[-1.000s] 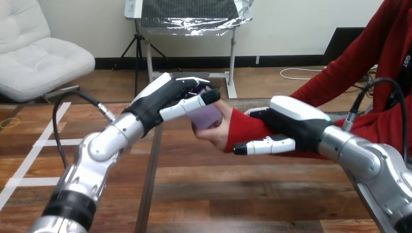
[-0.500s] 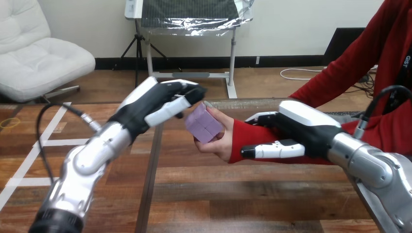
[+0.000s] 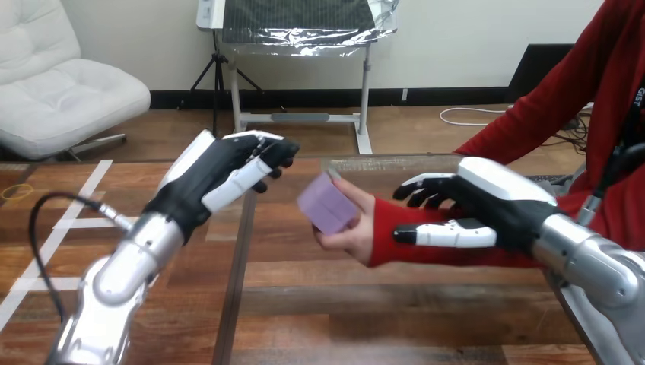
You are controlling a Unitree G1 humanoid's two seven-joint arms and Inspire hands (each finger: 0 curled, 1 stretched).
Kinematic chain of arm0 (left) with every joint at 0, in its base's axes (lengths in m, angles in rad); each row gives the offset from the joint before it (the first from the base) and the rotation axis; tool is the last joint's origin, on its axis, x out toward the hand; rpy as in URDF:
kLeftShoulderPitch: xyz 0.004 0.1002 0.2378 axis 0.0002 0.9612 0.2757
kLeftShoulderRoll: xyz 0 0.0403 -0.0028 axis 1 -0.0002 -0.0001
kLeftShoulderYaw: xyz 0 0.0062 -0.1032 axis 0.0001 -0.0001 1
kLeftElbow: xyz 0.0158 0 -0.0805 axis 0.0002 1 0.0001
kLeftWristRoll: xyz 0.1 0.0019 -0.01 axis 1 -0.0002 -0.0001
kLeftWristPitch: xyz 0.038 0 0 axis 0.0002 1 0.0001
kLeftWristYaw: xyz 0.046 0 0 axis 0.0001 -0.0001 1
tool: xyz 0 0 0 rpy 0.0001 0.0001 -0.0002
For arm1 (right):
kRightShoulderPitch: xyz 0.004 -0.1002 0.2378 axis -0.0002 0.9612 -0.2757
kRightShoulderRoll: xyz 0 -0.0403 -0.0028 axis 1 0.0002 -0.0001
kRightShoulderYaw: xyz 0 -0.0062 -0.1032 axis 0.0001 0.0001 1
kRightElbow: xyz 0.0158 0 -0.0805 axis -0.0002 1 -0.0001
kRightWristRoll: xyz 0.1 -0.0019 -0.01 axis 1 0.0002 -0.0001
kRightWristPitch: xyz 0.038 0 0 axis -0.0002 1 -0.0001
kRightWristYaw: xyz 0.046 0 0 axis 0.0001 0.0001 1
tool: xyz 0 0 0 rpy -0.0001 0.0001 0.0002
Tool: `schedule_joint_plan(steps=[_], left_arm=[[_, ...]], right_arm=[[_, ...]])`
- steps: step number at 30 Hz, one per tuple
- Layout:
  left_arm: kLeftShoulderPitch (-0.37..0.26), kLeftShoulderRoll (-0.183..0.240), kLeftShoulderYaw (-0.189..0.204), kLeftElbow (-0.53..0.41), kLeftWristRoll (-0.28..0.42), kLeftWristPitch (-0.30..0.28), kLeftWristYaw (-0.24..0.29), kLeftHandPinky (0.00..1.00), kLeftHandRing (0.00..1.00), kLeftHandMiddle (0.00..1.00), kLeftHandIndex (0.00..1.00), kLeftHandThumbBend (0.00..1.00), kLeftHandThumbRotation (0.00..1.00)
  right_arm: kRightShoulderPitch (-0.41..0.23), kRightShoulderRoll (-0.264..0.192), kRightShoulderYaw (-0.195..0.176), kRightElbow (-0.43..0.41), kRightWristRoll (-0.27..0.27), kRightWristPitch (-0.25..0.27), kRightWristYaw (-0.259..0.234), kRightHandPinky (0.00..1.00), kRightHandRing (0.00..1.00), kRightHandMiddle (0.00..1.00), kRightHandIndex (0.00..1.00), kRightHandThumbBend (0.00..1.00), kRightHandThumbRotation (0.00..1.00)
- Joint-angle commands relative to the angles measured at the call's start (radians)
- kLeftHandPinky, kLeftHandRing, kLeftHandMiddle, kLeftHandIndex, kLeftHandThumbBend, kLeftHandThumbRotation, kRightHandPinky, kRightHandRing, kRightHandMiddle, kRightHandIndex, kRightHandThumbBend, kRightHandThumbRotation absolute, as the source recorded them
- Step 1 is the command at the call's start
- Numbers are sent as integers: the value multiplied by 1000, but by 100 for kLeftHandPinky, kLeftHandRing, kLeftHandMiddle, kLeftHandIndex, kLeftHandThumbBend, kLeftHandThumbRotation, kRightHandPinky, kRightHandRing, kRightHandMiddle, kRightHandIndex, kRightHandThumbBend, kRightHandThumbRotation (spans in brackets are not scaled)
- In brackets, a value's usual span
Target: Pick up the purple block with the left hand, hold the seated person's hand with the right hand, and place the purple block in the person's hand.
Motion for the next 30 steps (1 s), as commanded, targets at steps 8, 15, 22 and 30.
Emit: schedule_joint_plan(steps=[8, 15, 22, 30], left_arm=[[89, -26, 42, -134, -73, -81, 20, 53, 63, 66, 63, 52, 99], [156, -39, 54, -203, -118, -78, 10, 51, 61, 64, 62, 50, 100], [229, -50, 60, -284, -167, -72, 4, 50, 60, 63, 61, 48, 100], [284, -62, 56, -349, -188, -61, 12, 49, 61, 64, 61, 45, 100]], right_arm=[[72, 14, -111, -167, 37, -6, -103, 56, 72, 76, 81, 100, 100], [124, 31, -143, -202, 61, -47, -168, 55, 72, 77, 81, 100, 100], [183, 73, -179, -252, 107, -60, -228, 57, 73, 79, 83, 100, 100], [230, 122, -205, -284, 157, -117, -285, 65, 79, 84, 86, 100, 100]])
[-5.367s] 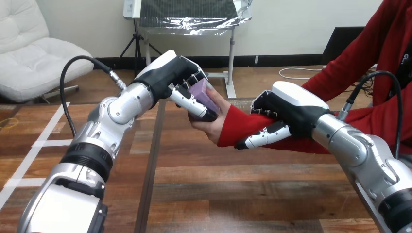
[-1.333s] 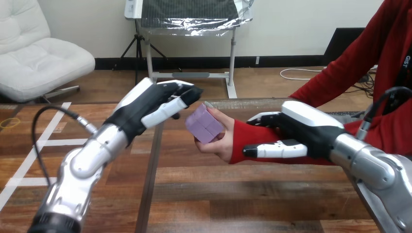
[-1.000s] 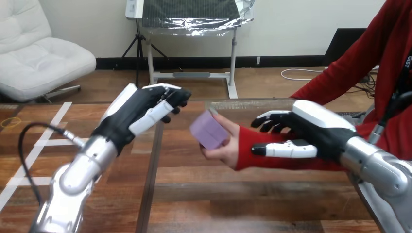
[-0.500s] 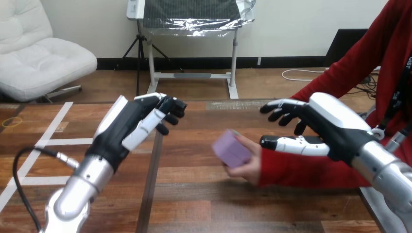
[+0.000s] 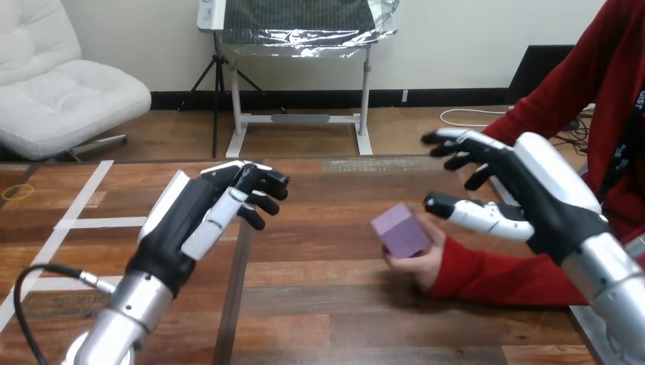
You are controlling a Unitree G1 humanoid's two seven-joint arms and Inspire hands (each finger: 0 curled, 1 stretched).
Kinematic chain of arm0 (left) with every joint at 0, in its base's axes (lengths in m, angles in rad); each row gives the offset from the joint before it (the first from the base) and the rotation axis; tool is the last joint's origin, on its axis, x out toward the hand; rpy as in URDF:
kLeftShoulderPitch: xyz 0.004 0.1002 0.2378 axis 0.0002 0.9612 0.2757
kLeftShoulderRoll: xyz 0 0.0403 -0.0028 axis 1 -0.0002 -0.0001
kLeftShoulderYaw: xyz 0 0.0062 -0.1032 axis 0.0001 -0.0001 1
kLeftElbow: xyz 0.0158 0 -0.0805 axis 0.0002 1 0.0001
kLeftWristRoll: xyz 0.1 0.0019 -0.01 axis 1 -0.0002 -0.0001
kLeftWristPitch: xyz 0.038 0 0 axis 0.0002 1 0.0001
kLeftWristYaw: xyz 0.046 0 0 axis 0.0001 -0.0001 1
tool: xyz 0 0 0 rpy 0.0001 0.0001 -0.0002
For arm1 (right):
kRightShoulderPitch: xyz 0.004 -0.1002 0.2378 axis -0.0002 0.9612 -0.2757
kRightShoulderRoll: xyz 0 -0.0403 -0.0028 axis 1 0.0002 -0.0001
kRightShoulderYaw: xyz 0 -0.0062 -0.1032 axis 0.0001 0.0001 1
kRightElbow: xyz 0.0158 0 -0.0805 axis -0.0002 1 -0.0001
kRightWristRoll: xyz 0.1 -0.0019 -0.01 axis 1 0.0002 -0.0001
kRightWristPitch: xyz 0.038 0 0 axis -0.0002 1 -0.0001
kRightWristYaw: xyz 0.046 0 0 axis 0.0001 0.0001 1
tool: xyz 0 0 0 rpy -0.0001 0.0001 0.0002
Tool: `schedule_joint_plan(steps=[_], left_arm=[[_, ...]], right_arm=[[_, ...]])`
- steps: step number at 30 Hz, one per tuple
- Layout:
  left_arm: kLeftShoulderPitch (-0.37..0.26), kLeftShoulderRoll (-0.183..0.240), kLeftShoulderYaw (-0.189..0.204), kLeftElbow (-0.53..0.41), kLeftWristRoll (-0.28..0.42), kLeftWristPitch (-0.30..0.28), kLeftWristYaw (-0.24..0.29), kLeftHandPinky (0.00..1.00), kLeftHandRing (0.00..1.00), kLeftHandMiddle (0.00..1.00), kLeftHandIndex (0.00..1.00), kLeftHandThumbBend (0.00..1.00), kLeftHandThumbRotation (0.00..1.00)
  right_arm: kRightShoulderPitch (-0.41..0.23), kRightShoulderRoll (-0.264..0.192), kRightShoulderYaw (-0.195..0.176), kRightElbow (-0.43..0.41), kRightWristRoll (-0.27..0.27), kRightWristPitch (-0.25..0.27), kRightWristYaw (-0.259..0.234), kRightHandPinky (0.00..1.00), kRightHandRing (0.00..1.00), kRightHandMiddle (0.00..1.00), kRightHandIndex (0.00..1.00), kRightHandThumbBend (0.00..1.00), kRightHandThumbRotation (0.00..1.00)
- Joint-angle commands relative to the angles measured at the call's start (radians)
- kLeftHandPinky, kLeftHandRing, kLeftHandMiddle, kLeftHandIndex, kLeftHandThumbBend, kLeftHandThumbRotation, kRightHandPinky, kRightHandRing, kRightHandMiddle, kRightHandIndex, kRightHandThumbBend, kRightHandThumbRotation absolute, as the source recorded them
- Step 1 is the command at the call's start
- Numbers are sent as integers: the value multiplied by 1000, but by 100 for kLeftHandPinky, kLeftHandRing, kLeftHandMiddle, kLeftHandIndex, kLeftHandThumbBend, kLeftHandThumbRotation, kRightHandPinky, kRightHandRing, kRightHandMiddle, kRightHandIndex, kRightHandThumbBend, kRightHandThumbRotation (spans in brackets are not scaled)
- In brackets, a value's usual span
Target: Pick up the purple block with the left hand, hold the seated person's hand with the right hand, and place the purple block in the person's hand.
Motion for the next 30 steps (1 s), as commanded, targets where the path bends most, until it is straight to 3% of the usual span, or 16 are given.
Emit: schedule_joint_plan(steps=[1, 6, 13, 18, 19, 23, 30], left_arm=[[-3, -18, 20, -97, -18, -4, 12, 50, 61, 65, 62, 46, 100], [10, -24, 18, -121, -18, 7, 10, 51, 64, 68, 63, 48, 100], [13, -41, 21, -141, -42, -6, 1, 52, 67, 70, 65, 49, 100], [17, -58, 22, -167, -61, -6, 5, 52, 69, 72, 66, 52, 100], [20, -64, 23, -177, -64, -9, 10, 52, 70, 73, 67, 59, 100], [26, -89, 24, -211, -71, -23, 34, 50, 70, 73, 66, 57, 99], [19, -172, 36, -191, -35, -149, 130, 47, 66, 68, 64, 59, 97]], right_arm=[[4, 57, -45, -64, 52, -63, -54, 66, 80, 85, 87, 100, 100], [26, 91, -53, -80, 111, -110, -57, 71, 83, 87, 89, 100, 100], [68, 141, -54, -102, 236, -185, -28, 79, 87, 88, 89, 100, 100], [100, 163, -42, -116, 302, -225, 4, 80, 87, 89, 89, 98, 100], [108, 172, -36, -118, 314, -240, 9, 76, 85, 87, 87, 99, 100], [125, 207, -16, -114, 369, -282, 37, 75, 85, 87, 87, 98, 100], [159, 272, 14, -106, 434, -307, 65, 75, 83, 84, 85, 98, 100]])
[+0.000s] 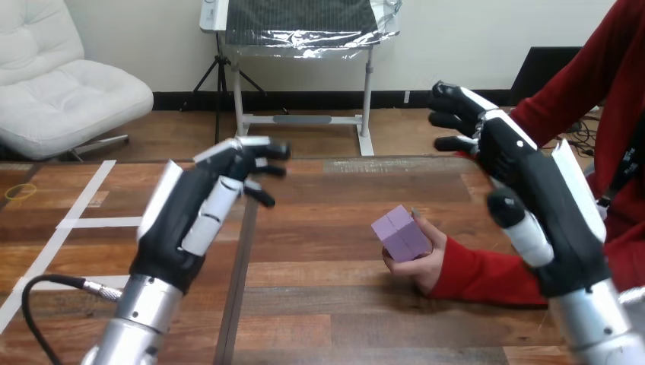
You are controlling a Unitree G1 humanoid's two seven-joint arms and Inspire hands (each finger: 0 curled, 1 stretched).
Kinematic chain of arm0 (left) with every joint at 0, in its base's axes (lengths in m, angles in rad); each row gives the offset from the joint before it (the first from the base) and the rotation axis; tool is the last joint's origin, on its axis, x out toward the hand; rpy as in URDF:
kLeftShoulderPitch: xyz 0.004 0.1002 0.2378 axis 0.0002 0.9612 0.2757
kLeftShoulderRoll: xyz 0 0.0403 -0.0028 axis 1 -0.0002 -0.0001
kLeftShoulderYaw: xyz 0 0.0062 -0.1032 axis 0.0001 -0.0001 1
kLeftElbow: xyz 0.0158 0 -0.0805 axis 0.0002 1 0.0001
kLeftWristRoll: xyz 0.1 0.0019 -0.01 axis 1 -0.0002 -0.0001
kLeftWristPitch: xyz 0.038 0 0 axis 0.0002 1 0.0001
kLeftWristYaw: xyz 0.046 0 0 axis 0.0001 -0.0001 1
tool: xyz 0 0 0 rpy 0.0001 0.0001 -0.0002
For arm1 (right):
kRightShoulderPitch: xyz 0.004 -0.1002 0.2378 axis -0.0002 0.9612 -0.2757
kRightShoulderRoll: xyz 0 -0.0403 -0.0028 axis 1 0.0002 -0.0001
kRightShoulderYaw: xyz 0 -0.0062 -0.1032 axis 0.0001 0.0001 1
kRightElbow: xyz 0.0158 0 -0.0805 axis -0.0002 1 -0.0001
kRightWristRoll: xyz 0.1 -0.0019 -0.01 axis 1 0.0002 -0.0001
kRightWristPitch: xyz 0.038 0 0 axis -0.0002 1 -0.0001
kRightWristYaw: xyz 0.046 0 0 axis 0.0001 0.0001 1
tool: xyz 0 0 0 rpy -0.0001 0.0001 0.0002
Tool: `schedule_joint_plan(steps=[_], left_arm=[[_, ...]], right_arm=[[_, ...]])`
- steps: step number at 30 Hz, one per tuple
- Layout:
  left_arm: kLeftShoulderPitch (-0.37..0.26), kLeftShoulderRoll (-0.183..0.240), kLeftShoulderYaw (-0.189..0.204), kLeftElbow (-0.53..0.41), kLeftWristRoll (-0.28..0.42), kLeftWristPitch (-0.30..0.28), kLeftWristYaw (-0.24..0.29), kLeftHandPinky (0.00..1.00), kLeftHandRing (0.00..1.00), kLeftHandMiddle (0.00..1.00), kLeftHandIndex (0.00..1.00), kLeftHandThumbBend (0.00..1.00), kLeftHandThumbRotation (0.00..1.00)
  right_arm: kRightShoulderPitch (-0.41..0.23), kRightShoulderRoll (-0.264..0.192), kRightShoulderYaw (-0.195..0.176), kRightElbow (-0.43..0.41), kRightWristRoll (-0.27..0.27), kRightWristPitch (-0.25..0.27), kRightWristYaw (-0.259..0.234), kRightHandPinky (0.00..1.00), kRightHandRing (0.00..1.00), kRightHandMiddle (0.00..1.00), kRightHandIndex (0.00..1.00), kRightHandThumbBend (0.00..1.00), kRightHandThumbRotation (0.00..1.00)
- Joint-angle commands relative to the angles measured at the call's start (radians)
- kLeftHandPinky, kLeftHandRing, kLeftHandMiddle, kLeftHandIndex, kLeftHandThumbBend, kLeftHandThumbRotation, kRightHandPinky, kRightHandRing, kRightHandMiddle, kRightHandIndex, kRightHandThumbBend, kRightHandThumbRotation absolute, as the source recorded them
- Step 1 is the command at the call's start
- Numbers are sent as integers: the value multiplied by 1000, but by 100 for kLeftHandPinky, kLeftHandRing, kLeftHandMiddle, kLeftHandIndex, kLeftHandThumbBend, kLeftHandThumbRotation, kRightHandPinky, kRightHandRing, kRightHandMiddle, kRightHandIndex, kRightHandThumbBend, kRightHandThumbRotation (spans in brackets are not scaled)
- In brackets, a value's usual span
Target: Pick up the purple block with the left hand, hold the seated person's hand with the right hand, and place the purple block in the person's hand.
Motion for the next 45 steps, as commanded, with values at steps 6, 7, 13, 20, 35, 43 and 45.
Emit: schedule_joint_plan(steps=[6, 7, 13, 20, 35, 43, 45], left_arm=[[-33, -138, 20, -47, 23, -167, 126, 52, 67, 66, 64, 64, 97], [-26, -151, 15, -56, 25, -173, 135, 53, 68, 66, 64, 64, 97], [3, -187, -1, -78, 32, -198, 158, 64, 75, 70, 67, 59, 99], [26, -203, -5, -84, 21, -217, 148, 77, 81, 74, 70, 55, 100], [41, -197, -6, -90, 17, -192, 124, 78, 81, 77, 71, 55, 99], [38, -195, -13, -74, 4, -200, 104, 72, 80, 77, 72, 51, 100], [40, -195, -15, -75, -1, -201, 98, 71, 80, 77, 72, 51, 100]], right_arm=[[15, 91, 44, -2, 55, -40, 40, 79, 82, 84, 86, 96, 100], [19, 97, 51, -4, 59, -33, 46, 79, 82, 84, 86, 96, 100], [20, 113, 64, 5, 63, -12, 77, 82, 84, 85, 87, 96, 100], [6, 128, 71, 27, 87, -13, 112, 83, 84, 85, 86, 94, 100], [-3, 151, 72, 27, 121, 8, 152, 76, 80, 81, 83, 94, 100], [6, 144, 72, 3, 135, 29, 174, 74, 80, 81, 82, 94, 100], [9, 143, 72, -3, 137, 33, 178, 74, 80, 81, 82, 94, 100]])
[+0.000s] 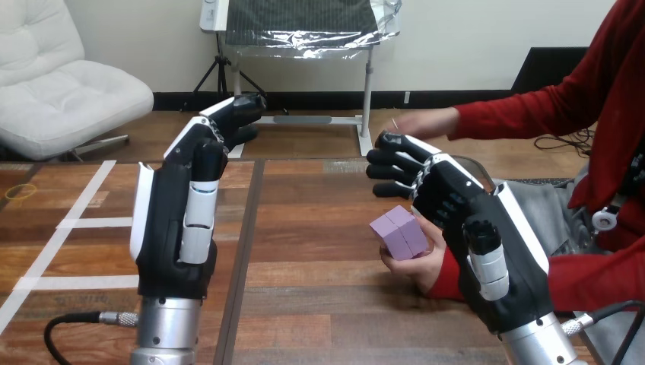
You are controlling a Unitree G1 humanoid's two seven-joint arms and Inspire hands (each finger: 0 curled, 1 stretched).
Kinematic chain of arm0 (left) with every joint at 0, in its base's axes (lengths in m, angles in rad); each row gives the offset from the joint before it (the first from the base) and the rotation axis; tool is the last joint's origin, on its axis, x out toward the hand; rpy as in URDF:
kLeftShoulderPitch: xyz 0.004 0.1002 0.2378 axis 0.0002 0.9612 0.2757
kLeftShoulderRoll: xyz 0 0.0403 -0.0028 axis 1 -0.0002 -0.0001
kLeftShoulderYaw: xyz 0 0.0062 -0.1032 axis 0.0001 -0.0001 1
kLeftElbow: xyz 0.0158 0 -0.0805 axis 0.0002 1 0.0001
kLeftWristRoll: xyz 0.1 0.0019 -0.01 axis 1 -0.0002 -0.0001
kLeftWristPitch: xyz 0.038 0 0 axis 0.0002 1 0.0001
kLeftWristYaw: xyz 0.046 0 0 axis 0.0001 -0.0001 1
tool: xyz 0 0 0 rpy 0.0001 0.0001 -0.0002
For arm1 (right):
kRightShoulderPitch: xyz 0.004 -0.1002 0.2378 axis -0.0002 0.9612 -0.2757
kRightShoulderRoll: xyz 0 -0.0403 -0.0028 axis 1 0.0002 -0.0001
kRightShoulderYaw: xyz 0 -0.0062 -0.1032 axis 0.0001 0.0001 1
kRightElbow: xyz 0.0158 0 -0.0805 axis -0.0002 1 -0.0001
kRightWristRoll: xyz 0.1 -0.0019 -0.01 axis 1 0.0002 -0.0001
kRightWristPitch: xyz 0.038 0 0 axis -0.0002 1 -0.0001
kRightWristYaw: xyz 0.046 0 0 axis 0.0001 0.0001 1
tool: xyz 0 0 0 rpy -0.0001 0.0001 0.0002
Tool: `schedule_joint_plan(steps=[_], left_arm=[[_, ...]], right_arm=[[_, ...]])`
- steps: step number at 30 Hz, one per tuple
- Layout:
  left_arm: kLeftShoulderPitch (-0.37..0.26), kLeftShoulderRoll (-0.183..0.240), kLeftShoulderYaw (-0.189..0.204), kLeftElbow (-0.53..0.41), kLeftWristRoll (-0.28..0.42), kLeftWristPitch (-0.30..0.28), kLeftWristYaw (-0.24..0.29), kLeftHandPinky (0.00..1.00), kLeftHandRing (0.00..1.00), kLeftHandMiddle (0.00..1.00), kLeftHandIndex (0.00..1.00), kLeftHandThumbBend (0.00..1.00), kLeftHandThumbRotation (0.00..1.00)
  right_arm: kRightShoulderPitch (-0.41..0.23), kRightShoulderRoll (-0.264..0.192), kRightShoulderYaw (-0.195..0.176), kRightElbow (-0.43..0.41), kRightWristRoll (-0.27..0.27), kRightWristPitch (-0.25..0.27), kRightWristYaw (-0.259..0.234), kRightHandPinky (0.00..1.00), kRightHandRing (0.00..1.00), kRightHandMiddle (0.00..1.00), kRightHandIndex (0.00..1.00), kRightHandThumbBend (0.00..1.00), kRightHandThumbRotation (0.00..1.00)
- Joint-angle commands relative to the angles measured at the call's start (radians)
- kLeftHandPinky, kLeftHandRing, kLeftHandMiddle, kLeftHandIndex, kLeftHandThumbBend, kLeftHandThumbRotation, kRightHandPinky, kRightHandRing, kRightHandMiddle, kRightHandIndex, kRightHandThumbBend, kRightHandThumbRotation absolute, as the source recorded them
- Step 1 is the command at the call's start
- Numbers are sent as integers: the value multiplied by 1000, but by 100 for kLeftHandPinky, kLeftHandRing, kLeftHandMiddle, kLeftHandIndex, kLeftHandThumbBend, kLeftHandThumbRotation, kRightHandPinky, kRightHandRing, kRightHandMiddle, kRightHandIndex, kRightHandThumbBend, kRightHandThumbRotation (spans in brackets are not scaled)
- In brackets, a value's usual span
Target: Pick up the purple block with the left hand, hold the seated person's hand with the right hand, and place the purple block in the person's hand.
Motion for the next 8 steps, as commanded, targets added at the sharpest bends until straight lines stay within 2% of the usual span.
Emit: schedule_joint_plan(steps=[1, 8], left_arm=[[-35, 4, -12, -19, -20, -4, -22, 70, 79, 77, 72, 51, 100], [-30, 7, -17, -25, -34, 14, -40, 64, 78, 78, 73, 52, 98]], right_arm=[[-46, 10, -5, -49, 24, 8, 11, 74, 80, 81, 82, 95, 100], [-41, 8, -7, -64, 27, 22, 20, 74, 80, 81, 82, 95, 100]])
